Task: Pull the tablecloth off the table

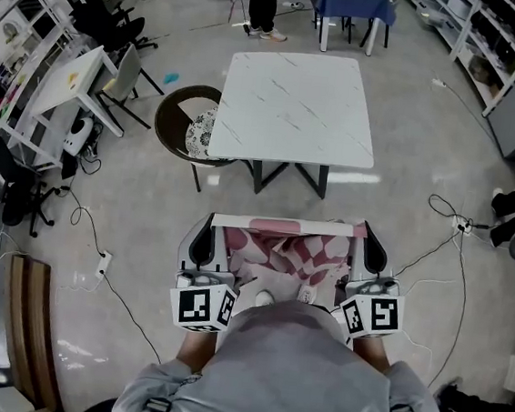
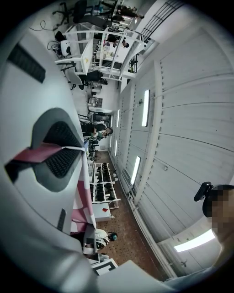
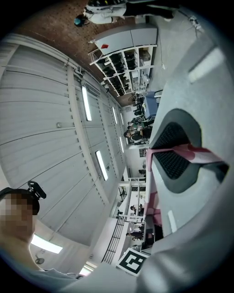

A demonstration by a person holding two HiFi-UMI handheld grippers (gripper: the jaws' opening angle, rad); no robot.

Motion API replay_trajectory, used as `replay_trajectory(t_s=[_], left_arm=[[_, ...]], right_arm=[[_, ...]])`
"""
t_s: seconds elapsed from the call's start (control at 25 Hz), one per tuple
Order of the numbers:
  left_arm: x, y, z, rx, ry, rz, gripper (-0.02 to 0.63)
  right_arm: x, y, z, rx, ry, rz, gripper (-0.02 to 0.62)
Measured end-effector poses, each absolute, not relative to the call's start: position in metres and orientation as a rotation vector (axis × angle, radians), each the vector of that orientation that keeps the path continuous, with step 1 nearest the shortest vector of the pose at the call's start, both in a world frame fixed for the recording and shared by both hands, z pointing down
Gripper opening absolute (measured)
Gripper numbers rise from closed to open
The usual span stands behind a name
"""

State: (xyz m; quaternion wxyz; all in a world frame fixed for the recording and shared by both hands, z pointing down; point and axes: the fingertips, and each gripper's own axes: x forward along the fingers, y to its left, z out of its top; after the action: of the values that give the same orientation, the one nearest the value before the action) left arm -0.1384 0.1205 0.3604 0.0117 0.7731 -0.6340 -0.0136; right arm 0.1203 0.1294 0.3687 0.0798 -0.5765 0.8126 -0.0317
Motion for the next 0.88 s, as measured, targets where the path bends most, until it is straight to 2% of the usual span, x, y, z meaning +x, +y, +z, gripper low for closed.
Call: replay_trajectory(t_s=[0.88], left_arm=[[-0.137, 0.091, 0.358, 2.402, -1.996, -0.054, 0.008]], right_arm=[[0.121, 0.097, 0.371, -1.708, 2.435, -0.108, 0.008]])
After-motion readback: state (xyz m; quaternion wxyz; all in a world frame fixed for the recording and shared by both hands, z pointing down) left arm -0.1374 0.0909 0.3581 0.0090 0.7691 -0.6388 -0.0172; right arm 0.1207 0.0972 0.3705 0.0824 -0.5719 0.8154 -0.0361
